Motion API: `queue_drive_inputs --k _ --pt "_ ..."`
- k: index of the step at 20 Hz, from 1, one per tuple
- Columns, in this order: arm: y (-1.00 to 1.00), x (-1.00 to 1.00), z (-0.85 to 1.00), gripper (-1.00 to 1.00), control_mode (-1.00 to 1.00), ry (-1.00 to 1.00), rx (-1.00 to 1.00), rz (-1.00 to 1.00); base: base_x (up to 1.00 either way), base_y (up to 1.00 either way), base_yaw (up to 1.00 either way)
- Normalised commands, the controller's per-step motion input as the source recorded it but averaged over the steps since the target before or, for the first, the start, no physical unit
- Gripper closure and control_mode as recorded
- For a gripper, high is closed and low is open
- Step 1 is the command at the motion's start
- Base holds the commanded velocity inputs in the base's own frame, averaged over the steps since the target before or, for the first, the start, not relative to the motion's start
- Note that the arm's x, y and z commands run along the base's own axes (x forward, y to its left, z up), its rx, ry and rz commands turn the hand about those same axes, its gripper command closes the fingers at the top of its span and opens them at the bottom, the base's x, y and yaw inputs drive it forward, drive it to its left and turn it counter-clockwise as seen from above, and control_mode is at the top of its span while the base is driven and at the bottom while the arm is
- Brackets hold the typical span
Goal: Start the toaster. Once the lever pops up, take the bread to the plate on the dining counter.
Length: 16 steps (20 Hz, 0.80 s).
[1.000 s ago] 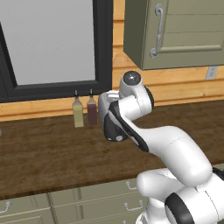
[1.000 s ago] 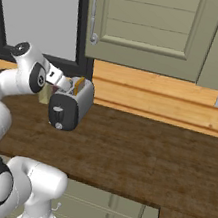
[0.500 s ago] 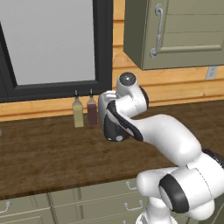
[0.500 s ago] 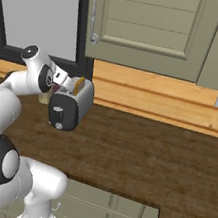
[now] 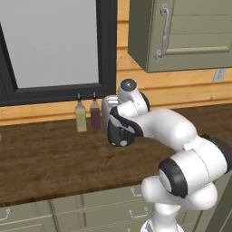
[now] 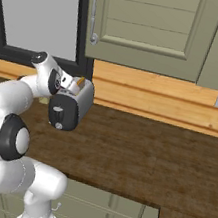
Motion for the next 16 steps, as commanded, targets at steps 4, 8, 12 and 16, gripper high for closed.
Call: queue_drive_inputs --k 4,8,12,16 --pt "-0.1 0.29 -0.13 -1.0 -1.0 0.02 0.0 -0.01 0.0 0.0 0.0" --pt "-0.14 0.22 -0.09 -1.0 -1.0 0.01 0.0 -0.02 0.0 0.0 0.0" --pt "-0.09 0.24 -0.17 -1.0 -1.0 0.01 0.0 -0.01 0.0 0.0 0.0" --pt "-0.01 0.29 -0.2 -1.0 -1.0 0.0 0.0 0.0 0.0 0.0 0.0"
